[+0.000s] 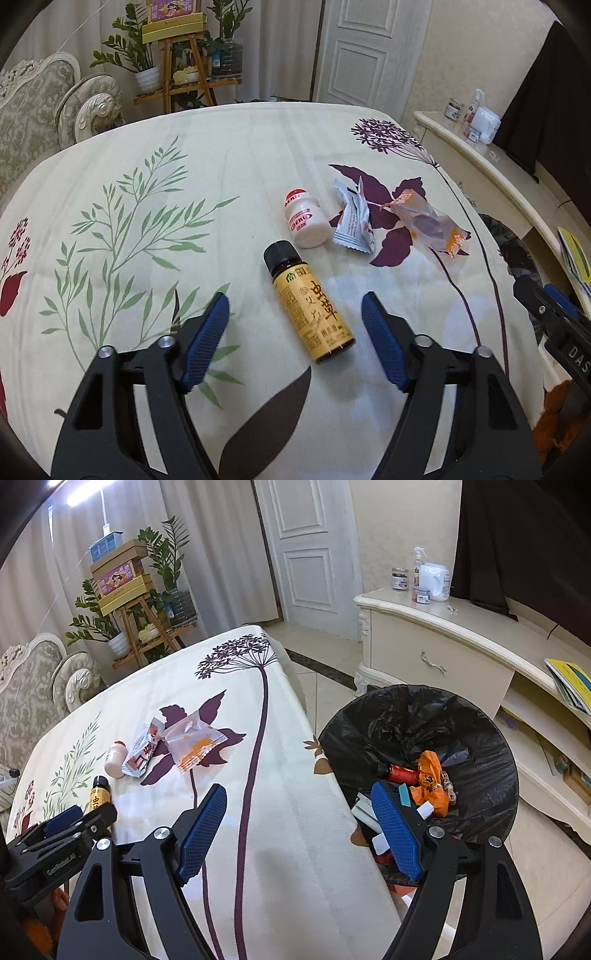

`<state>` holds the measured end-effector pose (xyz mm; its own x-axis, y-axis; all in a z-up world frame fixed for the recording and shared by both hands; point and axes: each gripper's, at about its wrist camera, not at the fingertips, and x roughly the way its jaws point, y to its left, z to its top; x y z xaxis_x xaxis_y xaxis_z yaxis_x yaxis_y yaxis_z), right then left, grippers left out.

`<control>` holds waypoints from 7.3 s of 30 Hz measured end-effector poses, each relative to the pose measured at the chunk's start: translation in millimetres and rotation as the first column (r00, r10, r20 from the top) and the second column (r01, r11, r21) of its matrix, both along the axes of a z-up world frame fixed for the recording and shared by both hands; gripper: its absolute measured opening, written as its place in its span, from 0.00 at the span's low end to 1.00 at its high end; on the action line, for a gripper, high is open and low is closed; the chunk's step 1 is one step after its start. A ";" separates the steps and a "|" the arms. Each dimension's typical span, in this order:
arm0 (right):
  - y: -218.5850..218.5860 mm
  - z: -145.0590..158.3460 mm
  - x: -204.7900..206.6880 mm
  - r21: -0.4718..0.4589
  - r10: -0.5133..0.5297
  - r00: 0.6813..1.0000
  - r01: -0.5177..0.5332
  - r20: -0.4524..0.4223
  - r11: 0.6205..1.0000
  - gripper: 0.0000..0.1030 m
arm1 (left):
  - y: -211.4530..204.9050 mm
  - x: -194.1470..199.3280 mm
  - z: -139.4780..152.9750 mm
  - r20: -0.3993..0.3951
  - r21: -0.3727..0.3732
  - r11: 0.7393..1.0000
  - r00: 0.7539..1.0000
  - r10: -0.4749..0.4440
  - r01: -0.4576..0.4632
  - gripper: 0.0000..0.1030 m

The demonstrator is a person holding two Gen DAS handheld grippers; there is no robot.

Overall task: Collect trash
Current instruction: 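Move the left tool back to the bed and grasp the gold-labelled bottle, then grasp the clear orange-printed snack wrapper with the right tool, then carry the gold bottle and wrapper over the bin and open both tools, then return the right tool to the bed and grasp the white-red snack bar wrapper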

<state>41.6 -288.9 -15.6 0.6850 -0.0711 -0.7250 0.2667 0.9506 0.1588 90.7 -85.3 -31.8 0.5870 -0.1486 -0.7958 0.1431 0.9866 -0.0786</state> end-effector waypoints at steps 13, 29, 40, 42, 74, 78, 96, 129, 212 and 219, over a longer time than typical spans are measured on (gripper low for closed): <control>17.0 4.4 11.2 -0.021 0.049 0.999 -0.049 -0.002 0.999 0.76 | 11.8 -1.7 -1.4 0.006 -0.017 0.998 0.998 -0.067 0.067 0.23; 57.8 5.2 58.6 -0.071 0.141 0.989 -0.143 -0.039 0.987 0.71 | 73.9 -8.7 11.4 0.058 -0.011 1.000 0.998 0.004 -0.004 0.23; 77.5 -11.3 85.4 -0.089 0.179 0.976 -0.190 -0.122 0.978 0.40 | 97.8 -0.7 5.3 0.058 -0.008 0.999 0.998 0.040 -0.039 0.23; 78.2 -12.5 84.6 -0.085 0.185 0.975 -0.196 -0.125 0.977 0.34 | 99.6 0.8 4.0 0.055 -0.012 0.999 0.998 0.043 -0.043 0.23; 32.0 16.5 28.2 -0.017 0.094 0.996 -0.094 -0.010 0.995 0.06 | 24.5 -17.5 24.1 0.117 -0.048 0.995 0.990 -0.085 0.091 0.23; 15.7 20.8 17.6 -0.020 0.057 0.998 -0.057 0.000 0.998 0.06 | 2.2 -20.1 29.0 0.131 -0.054 0.989 0.983 -0.127 0.135 0.23; -91.1 18.6 -18.2 -0.032 -0.162 0.987 0.162 0.011 0.986 0.06 | -133.0 -16.3 38.3 0.185 -0.051 0.934 0.922 -0.340 0.354 0.23; -157.8 -9.3 -10.9 -0.045 -0.286 0.958 0.285 -0.031 0.957 0.06 | -231.4 11.7 12.2 0.143 0.032 0.905 0.895 -0.424 0.423 0.23; 128.4 -9.6 110.2 -0.042 0.231 0.965 -0.238 -0.122 0.970 0.47 | 103.6 33.0 12.3 0.083 0.027 0.987 0.984 0.155 -0.158 0.78; 126.6 -11.2 106.2 -0.030 0.246 0.961 -0.252 -0.125 0.967 0.22 | 93.0 35.4 11.4 0.065 -0.011 0.992 0.989 0.130 -0.130 0.78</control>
<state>147.8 -162.2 -26.8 0.5940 0.0561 -0.8025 0.0349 0.9948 0.0954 126.1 7.7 -20.4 0.6523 -0.0728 -0.7544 0.0189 0.9966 -0.0799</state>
